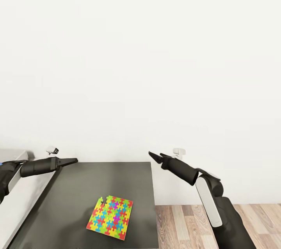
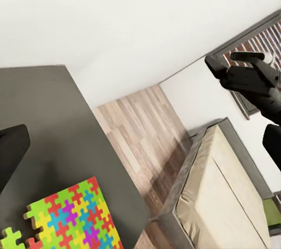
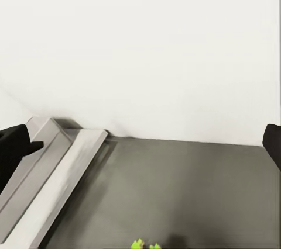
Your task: Put all the toys in the child's room - the three board games (two on the bed and one on the table), the two jigsaw puzzles on the table, and the tennis ball on the table - inside the toy box on the table in the child's room.
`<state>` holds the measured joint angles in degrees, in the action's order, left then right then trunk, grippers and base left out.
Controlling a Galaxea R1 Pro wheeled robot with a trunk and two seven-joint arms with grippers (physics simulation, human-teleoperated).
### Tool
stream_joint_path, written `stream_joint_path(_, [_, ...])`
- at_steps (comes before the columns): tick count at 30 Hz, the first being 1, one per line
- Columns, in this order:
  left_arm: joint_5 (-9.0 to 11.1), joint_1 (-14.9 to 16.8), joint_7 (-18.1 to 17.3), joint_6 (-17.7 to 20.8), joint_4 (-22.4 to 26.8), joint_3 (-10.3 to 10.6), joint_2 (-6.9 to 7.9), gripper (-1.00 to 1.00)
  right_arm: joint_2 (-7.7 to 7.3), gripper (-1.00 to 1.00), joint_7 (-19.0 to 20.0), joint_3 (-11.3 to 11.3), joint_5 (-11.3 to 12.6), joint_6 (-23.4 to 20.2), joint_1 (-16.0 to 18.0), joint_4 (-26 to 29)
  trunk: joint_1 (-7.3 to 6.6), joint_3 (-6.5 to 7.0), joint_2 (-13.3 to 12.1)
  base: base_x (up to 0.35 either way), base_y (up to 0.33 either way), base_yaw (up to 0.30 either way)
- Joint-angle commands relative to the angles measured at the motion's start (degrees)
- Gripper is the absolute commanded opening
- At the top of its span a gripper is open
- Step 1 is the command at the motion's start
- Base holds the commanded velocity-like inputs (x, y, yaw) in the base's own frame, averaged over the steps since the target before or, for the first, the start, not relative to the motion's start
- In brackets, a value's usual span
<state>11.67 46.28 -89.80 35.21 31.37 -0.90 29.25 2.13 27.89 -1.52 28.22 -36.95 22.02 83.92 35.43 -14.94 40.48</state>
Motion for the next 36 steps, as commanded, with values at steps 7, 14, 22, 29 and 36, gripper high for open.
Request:
stream_joint_path(7, [-0.09, 0.01, -0.2, 0.89, 0.01, 0.29, -0.06, 1.0, 0.01, 1.0, -3.62, 0.11, 0.3, -0.81, -0.02, -3.38, 0.01, -0.08, 0.07, 0.0, 0.0, 0.0])
stream_joint_path(14, [-0.28, 0.04, 7.72, 1.78, 0.01, 0.21, -0.77, 1.0, 0.0, 1.0, -7.54, 0.18, 0.39, -1.41, 0.48, -6.01, 0.01, -0.08, 0.07, 0.0, 0.0, 0.0])
stream_joint_path(22, [-0.95, 0.04, 26.91, 5.26, 0.01, 0.26, -7.38, 1.0, -0.42, 1.0, -9.96, 2.51, 0.66, -4.08, 0.92, -7.71, 0.01, -0.08, 0.07, 0.0, 0.0, 0.0])
stream_joint_path(29, [-3.57, 0.04, 43.4, 5.71, -0.63, 0.29, -12.88, 1.0, -0.7, 1.0, -10.18, 7.25, 0.69, -8.68, 0.29, -7.75, 0.01, -0.08, 0.07, 0.0, 0.0, 0.0])
stream_joint_path(36, [-6.75, -0.03, 54.4, 5.6, -1.88, 0.28, -16.16, 1.0, -4.19, 1.0, -9.93, 8.8, 0.74, -10.68, 0.0, -11.01, 0.01, -0.08, 0.07, 0.0, 0.0, 0.0])
